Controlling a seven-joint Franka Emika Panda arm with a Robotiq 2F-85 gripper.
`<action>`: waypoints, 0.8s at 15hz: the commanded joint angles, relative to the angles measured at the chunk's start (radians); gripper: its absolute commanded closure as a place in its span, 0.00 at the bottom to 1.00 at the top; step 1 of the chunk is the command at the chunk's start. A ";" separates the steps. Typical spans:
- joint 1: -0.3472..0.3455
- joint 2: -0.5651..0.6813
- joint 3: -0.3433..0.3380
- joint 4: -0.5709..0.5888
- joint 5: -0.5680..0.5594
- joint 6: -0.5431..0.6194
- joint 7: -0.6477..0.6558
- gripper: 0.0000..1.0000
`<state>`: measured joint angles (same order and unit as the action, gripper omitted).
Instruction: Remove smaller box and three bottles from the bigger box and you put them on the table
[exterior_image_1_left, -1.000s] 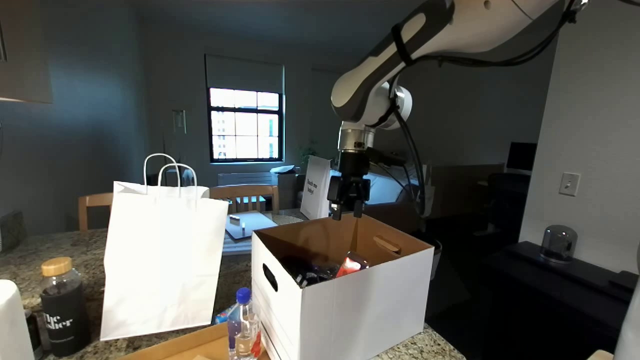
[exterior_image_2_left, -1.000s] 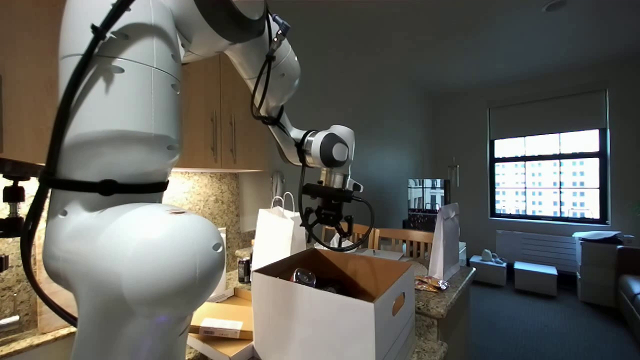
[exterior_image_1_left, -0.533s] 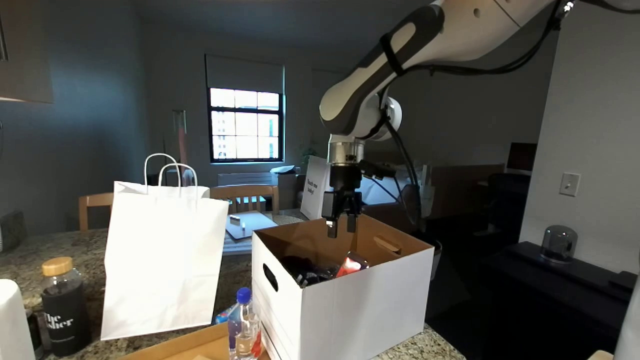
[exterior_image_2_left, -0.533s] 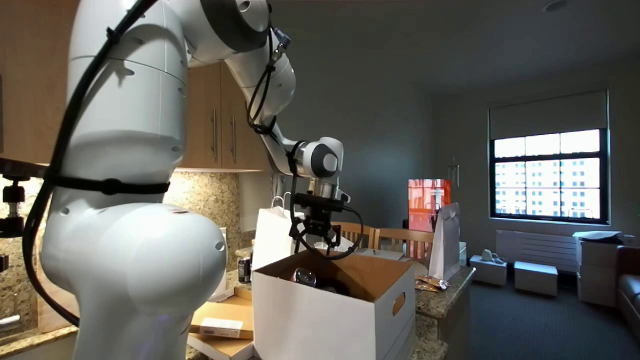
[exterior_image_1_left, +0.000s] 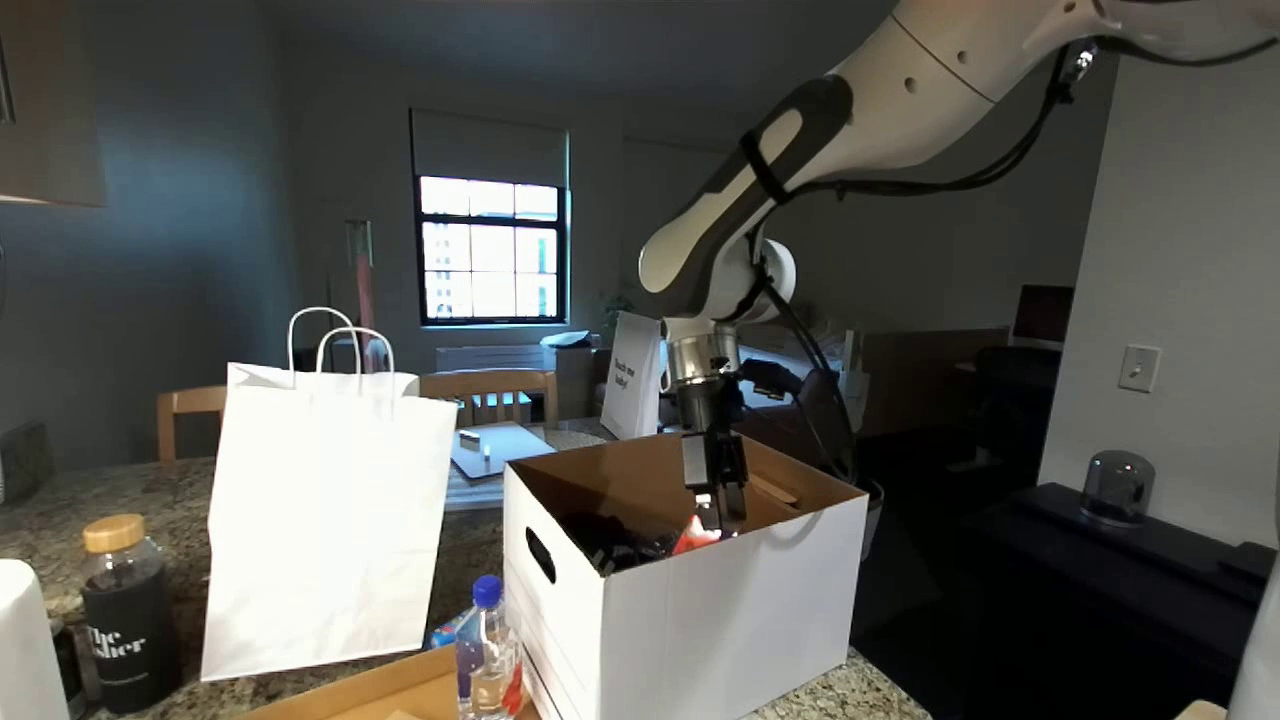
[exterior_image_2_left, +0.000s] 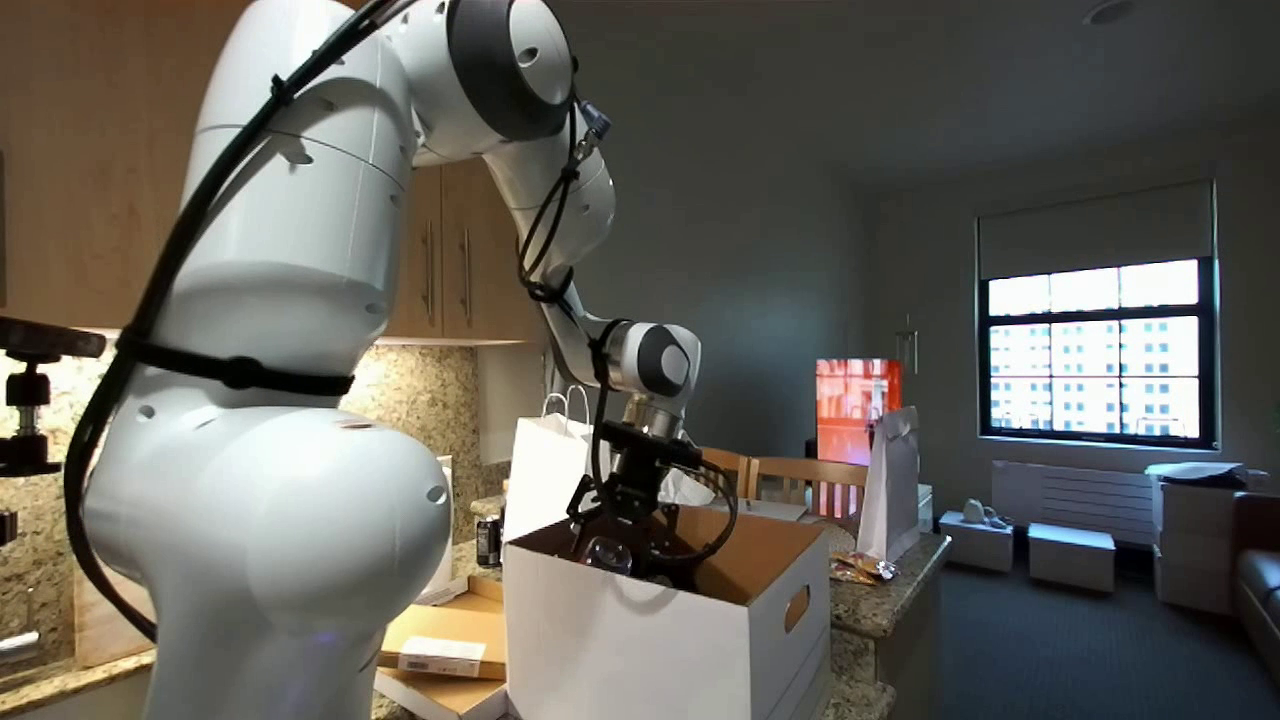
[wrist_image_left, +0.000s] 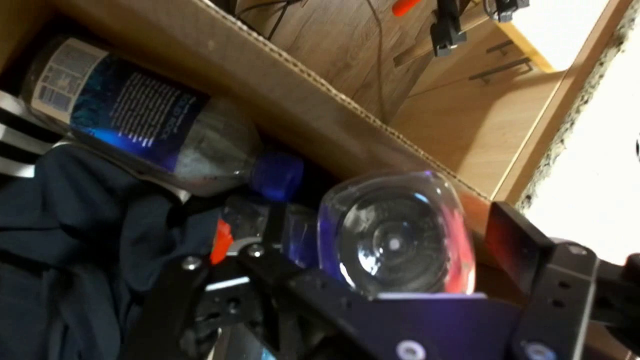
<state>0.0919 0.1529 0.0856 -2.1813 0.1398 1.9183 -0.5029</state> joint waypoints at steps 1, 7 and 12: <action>-0.013 0.032 0.015 0.018 -0.043 -0.067 -0.045 0.00; -0.012 0.039 0.028 0.039 -0.064 -0.088 -0.060 0.31; -0.009 0.045 0.038 0.061 -0.071 -0.121 -0.055 0.61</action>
<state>0.0935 0.1876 0.1179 -2.1260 0.1049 1.8167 -0.5290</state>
